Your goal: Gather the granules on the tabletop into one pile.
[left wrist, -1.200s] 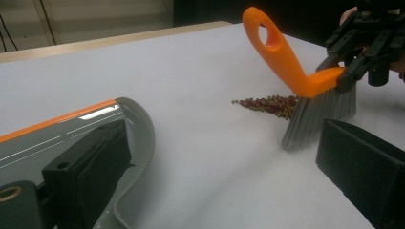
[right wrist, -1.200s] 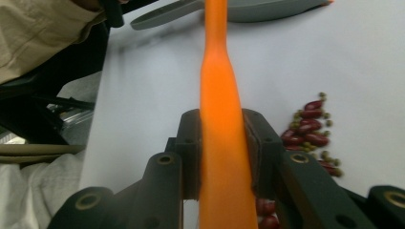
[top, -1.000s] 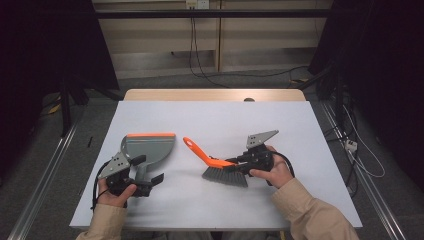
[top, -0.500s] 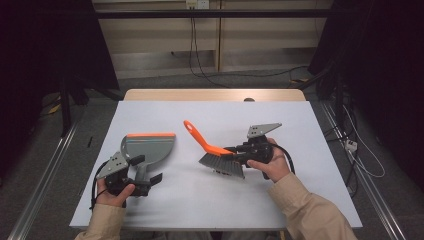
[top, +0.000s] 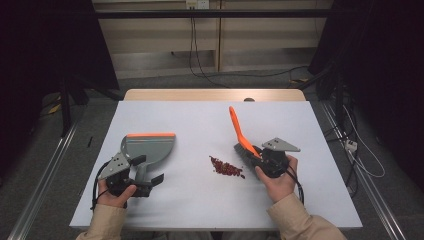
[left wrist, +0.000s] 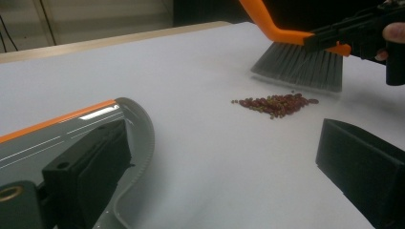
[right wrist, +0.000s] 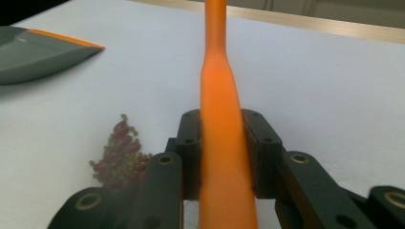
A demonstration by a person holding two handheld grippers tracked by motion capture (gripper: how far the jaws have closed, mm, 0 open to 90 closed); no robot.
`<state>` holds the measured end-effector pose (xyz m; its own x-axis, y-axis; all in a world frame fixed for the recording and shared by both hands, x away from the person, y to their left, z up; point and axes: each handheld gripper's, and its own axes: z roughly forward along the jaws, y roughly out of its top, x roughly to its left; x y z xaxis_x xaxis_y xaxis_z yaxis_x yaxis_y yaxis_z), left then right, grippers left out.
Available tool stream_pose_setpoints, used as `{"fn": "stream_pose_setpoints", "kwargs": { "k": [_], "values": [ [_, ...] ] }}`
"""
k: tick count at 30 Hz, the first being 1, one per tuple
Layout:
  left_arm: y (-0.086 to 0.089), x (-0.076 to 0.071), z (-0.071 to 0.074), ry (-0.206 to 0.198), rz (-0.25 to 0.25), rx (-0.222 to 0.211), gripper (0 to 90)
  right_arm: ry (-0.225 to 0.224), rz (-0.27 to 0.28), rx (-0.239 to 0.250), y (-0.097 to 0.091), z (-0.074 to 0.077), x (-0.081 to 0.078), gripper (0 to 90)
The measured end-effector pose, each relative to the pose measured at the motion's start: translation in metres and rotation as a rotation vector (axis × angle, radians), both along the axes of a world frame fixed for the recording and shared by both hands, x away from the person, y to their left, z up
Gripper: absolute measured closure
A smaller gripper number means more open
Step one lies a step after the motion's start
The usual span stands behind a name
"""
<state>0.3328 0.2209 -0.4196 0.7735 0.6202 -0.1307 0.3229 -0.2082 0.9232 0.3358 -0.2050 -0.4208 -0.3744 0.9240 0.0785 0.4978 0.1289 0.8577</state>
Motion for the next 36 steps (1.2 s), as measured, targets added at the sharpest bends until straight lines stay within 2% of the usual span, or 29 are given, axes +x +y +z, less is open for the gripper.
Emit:
{"fn": "stream_pose_setpoints", "kwargs": {
  "k": [2,4,8,16,26,31,34,36],
  "values": [
    [-0.001,-0.001,0.001,-0.002,-0.001,0.002,4.3,-0.014,-0.034,-0.039,0.007,-0.006,-0.003,71.3],
    [-0.001,-0.001,0.001,-0.009,-0.005,0.007,4.3,-0.041,-0.042,-0.073,0.016,-0.009,-0.006,71.3],
    [-0.001,-0.001,0.0,-0.002,-0.002,0.004,4.3,-0.067,-0.061,-0.093,0.033,-0.012,-0.009,71.3],
    [0.001,0.0,0.0,-0.002,-0.003,0.002,4.3,-0.085,-0.118,-0.047,0.048,-0.015,-0.005,71.3],
    [0.0,0.0,0.0,0.003,-0.006,-0.002,4.3,-0.078,-0.111,-0.004,0.058,-0.016,0.009,71.3],
    [0.001,0.0,0.0,0.003,-0.008,0.004,4.3,-0.09,-0.112,-0.003,0.053,-0.011,0.012,71.3],
    [0.0,0.001,-0.001,0.002,-0.009,0.003,4.3,-0.088,-0.114,0.012,0.047,-0.006,0.009,71.3],
    [0.0,0.001,0.0,-0.001,-0.013,0.008,4.3,-0.08,-0.111,0.0,0.043,-0.006,0.004,71.3]
  ]
}}
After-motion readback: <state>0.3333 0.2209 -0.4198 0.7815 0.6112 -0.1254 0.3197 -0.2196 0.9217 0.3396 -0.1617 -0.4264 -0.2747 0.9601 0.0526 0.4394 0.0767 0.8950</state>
